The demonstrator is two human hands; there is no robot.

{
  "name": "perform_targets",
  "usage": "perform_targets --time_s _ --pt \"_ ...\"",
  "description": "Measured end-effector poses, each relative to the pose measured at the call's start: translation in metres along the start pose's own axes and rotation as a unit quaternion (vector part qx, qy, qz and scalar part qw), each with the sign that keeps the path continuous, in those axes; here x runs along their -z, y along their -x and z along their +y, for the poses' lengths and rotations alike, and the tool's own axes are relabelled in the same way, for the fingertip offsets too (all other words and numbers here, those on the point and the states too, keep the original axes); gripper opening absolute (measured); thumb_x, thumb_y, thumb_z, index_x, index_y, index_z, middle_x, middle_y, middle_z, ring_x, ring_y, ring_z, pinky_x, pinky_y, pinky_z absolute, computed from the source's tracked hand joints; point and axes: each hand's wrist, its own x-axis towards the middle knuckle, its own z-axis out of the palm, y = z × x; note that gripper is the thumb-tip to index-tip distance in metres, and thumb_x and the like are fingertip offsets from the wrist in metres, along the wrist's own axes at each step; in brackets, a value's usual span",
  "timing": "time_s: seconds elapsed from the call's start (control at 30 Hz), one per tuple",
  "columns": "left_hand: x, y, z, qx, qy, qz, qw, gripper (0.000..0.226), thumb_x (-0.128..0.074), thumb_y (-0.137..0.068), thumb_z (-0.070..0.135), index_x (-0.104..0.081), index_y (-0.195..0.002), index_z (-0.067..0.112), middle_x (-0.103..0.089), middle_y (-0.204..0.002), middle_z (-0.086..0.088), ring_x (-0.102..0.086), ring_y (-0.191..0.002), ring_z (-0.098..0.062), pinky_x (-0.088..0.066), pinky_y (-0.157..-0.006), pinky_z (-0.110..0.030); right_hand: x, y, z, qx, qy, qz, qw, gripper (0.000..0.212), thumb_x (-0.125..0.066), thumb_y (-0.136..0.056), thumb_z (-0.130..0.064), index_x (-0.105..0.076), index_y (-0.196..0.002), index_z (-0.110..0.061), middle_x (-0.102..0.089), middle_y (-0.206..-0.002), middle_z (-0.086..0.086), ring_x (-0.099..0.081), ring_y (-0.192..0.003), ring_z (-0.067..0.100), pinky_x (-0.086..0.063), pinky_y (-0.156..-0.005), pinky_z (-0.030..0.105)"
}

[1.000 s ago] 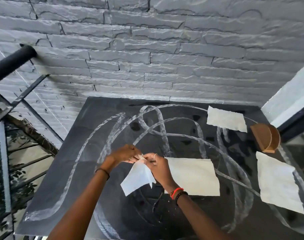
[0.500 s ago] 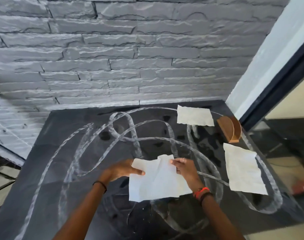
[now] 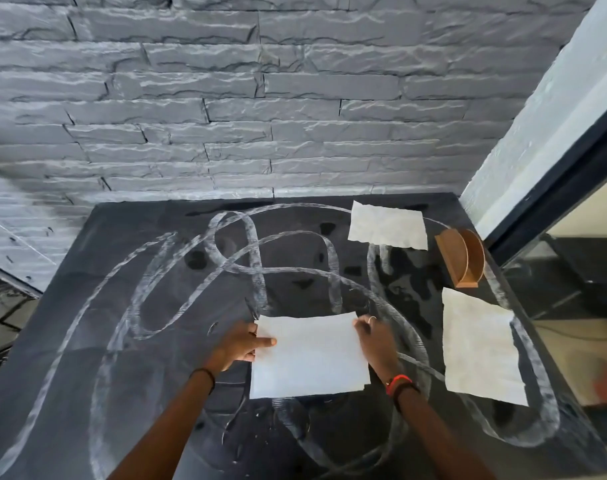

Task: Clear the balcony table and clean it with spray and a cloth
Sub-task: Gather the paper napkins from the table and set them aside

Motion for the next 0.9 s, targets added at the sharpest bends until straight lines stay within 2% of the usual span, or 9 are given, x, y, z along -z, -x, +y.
perform_targets --time_s 0.07,0.13,0.27,0.3,0.4,0.5,0.63,0.77,0.9 --pt "-0.005 -0.004 -0.003 -0.016 -0.061 0.033 0.997 0.025 -0.08 -0.076 0.018 -0.063 -0.089 0.005 -0.067 -0.089 -0.011 -0.065 -0.076 -0.016 -0.057 -0.069 -0.029 -0.003 -0.002 0.001 0.008 0.036 -0.007 0.999 0.021 -0.05 -0.093 -0.031 -0.064 -0.098 -0.015 -0.07 -0.091 0.008 -0.064 -0.088 0.026 -0.048 -0.077 0.032" --pt "-0.008 -0.006 -0.003 -0.033 -0.131 0.074 0.988 0.026 -0.081 -0.074 0.022 -0.061 -0.082 0.008 -0.063 -0.082 -0.006 -0.06 -0.071 -0.017 -0.052 -0.064 -0.028 -0.005 -0.004 0.004 0.012 0.073 -0.013 0.997 0.02 -0.05 -0.092 -0.037 -0.061 -0.094 -0.02 -0.07 -0.087 0.005 -0.065 -0.085 0.025 -0.051 -0.075 0.035" --pt "-0.007 -0.009 0.001 -0.039 -0.193 0.151 0.969 0.052 -0.083 -0.068 0.044 -0.066 -0.09 0.0 -0.068 -0.085 -0.015 -0.067 -0.092 -0.032 -0.049 -0.076 -0.037 0.004 -0.001 0.007 0.022 0.12 0.013 0.992 0.026 -0.05 -0.09 -0.046 -0.059 -0.095 -0.022 -0.068 -0.089 -0.001 -0.063 -0.088 0.021 -0.047 -0.071 0.031" --pt "-0.008 -0.007 0.006 -0.039 -0.196 0.178 0.964 0.054 -0.08 -0.069 0.048 -0.064 -0.089 0.001 -0.067 -0.088 -0.019 -0.066 -0.094 -0.035 -0.049 -0.077 -0.039 0.007 -0.002 0.009 0.021 0.127 0.021 0.991 0.028 -0.05 -0.09 -0.048 -0.059 -0.095 -0.022 -0.067 -0.09 -0.002 -0.063 -0.089 0.021 -0.046 -0.071 0.031" --pt "-0.014 -0.001 0.033 -0.063 -0.164 0.253 0.951 0.042 -0.07 -0.078 0.048 -0.059 -0.09 0.009 -0.063 -0.088 -0.009 -0.063 -0.089 -0.031 -0.046 -0.074 -0.035 0.026 -0.009 0.018 0.018 0.121 0.049 0.991 0.032 -0.05 -0.09 -0.05 -0.062 -0.096 -0.02 -0.068 -0.096 0.001 -0.063 -0.095 0.024 -0.046 -0.076 0.033" --pt "-0.04 -0.006 0.066 -0.181 -0.108 0.284 0.935 0.028 -0.065 -0.087 0.032 -0.059 -0.08 0.006 -0.062 -0.078 -0.008 -0.062 -0.08 -0.031 -0.048 -0.074 -0.037 0.056 -0.021 0.036 -0.003 0.097 0.07 0.993 0.035 -0.048 -0.092 -0.045 -0.064 -0.101 -0.015 -0.07 -0.099 0.006 -0.064 -0.095 0.027 -0.047 -0.078 0.033" --pt "-0.1 -0.012 0.11 -0.215 -0.146 0.186 0.948 0.024 -0.057 -0.095 0.022 -0.069 -0.095 0.001 -0.07 -0.094 -0.016 -0.065 -0.089 -0.033 -0.048 -0.082 -0.035 0.104 -0.041 0.069 -0.009 0.076 0.129 0.989 0.024 -0.05 -0.094 -0.03 -0.065 -0.09 -0.011 -0.069 -0.092 0.01 -0.061 -0.086 0.028 -0.042 -0.07 0.03" --pt "-0.165 -0.03 0.143 -0.235 -0.158 0.088 0.955 0.023 -0.056 -0.094 0.02 -0.069 -0.094 0.001 -0.07 -0.094 -0.018 -0.065 -0.093 -0.031 -0.048 -0.084 -0.031 0.154 -0.061 0.111 -0.045 0.085 0.193 0.977 0.026 -0.05 -0.094 -0.022 -0.067 -0.097 -0.003 -0.069 -0.097 0.017 -0.063 -0.091 0.034 -0.048 -0.086 0.041" --pt "-0.224 -0.036 0.172 -0.272 -0.177 0.04 0.945 0.02 -0.054 -0.094 0.015 -0.071 -0.095 0.004 -0.071 -0.1 -0.016 -0.065 -0.095 -0.028 -0.05 -0.088 -0.034 0.201 -0.075 0.123 -0.064 0.132 0.195 0.97 0.022 -0.047 -0.091 -0.003 -0.066 -0.089 0.007 -0.067 -0.089 0.027 -0.063 -0.085 0.041 -0.049 -0.077 0.04"
